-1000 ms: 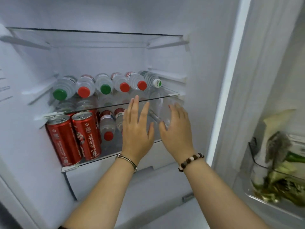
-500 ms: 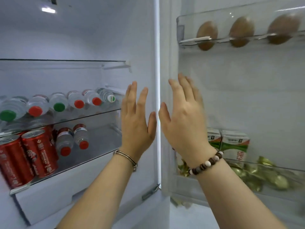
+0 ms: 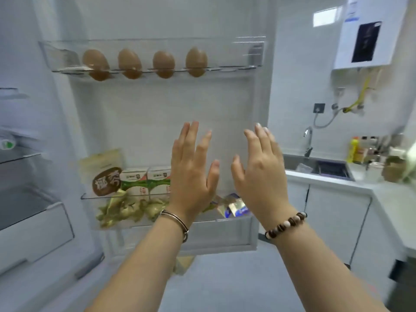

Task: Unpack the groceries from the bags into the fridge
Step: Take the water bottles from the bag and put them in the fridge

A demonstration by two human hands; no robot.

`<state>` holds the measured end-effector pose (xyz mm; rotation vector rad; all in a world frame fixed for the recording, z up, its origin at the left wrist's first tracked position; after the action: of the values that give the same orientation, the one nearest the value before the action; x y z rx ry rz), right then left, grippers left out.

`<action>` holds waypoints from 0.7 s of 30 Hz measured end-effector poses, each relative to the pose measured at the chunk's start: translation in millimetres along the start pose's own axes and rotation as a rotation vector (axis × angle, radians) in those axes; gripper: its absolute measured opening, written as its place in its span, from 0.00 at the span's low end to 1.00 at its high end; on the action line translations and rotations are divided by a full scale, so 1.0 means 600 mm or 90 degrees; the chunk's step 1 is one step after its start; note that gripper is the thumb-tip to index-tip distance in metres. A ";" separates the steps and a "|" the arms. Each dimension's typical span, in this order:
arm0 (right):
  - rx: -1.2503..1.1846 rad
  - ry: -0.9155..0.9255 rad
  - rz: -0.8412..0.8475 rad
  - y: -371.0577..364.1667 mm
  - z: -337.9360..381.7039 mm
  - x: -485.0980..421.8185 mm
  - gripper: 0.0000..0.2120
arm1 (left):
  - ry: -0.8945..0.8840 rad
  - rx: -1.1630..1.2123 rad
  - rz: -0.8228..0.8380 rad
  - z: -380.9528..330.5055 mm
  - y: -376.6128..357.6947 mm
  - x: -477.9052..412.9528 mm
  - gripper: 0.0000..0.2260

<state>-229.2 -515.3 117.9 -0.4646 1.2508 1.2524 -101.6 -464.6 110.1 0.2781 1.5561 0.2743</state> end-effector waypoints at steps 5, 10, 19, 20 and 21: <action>0.105 -0.058 -0.027 0.156 -0.143 0.040 0.25 | -0.033 0.112 0.020 -0.199 -0.090 -0.005 0.22; 0.221 -0.126 -0.060 0.318 -0.262 0.091 0.25 | -0.072 0.225 0.054 -0.390 -0.165 -0.001 0.23; 0.403 -0.335 -0.100 0.572 -0.440 0.229 0.24 | -0.189 0.378 0.216 -0.727 -0.290 0.054 0.26; 0.424 -0.356 -0.102 0.599 -0.459 0.245 0.24 | -0.207 0.397 0.230 -0.766 -0.302 0.061 0.26; 0.449 -0.372 -0.107 0.626 -0.477 0.260 0.24 | -0.224 0.415 0.242 -0.805 -0.313 0.067 0.27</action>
<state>-713.5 -560.3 14.6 0.2918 1.0267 0.6578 -585.2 -626.1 9.2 1.0807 1.1942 -0.0035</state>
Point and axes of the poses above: each hand's wrist, its own x-axis away from the middle knuckle, its own y-axis out of the back of the hand, z = x × y, the point moved 3 cm from there along -x, towards the middle knuckle, and after that the axes turned 11 degrees about -x, right-handed, at the moved point
